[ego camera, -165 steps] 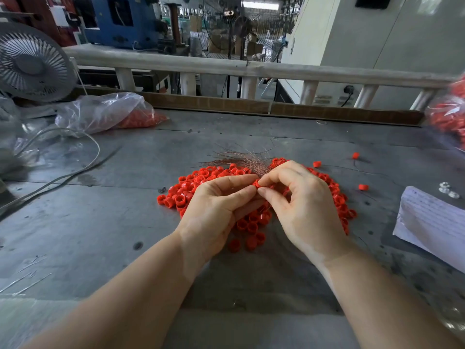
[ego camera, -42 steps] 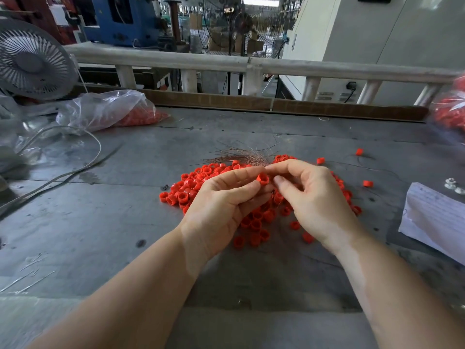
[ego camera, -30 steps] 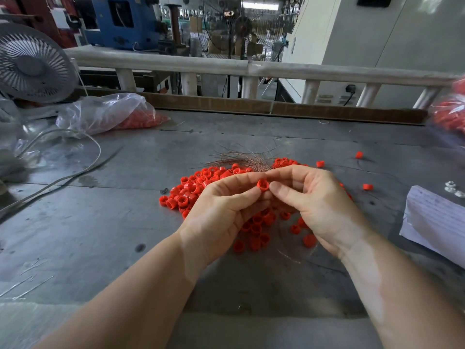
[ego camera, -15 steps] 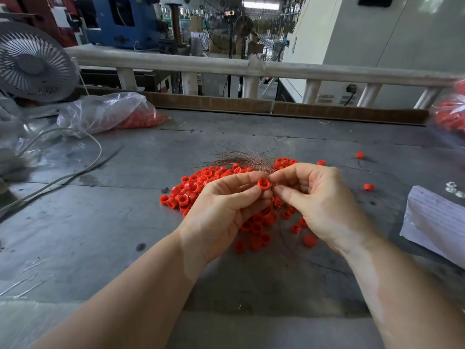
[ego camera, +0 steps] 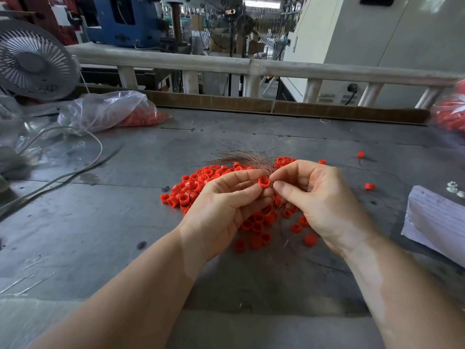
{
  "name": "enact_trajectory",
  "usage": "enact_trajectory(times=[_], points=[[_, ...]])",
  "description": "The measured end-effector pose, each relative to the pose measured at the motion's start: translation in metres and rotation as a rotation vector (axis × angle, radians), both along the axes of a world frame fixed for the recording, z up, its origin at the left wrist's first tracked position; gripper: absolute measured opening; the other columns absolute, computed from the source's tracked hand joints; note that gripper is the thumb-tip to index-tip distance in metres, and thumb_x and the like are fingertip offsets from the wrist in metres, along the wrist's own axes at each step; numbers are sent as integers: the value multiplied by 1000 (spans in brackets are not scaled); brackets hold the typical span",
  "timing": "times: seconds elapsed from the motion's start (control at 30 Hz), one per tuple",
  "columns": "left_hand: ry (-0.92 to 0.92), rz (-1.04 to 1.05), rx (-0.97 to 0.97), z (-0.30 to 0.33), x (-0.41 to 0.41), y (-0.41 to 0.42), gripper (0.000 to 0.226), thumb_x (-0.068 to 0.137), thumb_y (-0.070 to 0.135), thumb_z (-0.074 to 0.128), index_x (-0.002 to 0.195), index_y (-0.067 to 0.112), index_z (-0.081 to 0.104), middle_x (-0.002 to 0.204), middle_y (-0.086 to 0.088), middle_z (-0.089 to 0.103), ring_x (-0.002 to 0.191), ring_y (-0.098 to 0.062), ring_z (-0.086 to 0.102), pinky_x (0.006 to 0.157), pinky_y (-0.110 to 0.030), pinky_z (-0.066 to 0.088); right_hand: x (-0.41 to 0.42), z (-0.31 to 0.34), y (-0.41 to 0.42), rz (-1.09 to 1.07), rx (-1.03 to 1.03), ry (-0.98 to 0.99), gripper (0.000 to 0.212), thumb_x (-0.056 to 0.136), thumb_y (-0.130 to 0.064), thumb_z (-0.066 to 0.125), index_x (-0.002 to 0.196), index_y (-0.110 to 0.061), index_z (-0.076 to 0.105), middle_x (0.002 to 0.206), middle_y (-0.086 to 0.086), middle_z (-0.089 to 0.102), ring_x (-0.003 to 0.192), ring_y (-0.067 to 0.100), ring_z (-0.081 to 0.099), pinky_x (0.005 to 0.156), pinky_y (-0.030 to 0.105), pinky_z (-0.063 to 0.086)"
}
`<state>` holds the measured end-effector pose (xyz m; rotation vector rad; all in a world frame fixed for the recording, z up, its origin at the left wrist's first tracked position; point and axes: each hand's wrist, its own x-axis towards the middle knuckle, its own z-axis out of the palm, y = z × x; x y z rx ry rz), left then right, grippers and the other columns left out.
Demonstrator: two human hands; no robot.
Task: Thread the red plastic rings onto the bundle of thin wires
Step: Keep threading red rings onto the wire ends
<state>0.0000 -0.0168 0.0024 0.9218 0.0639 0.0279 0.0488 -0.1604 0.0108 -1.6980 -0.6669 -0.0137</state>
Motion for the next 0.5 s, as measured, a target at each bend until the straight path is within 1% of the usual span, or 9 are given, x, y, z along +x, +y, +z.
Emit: enact_trajectory(times=[0.1, 0.23, 0.5], points=[[9, -13, -14, 1, -1, 0, 26, 65, 0, 60, 89, 2, 69, 77, -12, 71, 69, -15, 69, 64, -22, 57, -1, 1, 0, 23, 56, 59, 25, 84, 1, 63, 73, -21, 67, 66, -7, 67, 61, 1, 58, 56, 12, 45], [23, -20, -28, 1, -1, 0, 22, 65, -1, 59, 79, 6, 75, 76, -12, 71, 69, -16, 70, 63, -21, 57, -1, 2, 1, 36, 135, 140, 25, 84, 4, 62, 73, -18, 66, 61, -5, 64, 55, 2, 55, 51, 13, 45], [18, -14, 13, 2, -1, 0, 21, 63, 1, 61, 75, 9, 76, 74, -11, 71, 68, -14, 70, 63, -21, 57, -2, 3, 2, 28, 102, 122, 21, 84, 1, 63, 76, -18, 66, 61, -5, 65, 54, 2, 55, 50, 13, 44]])
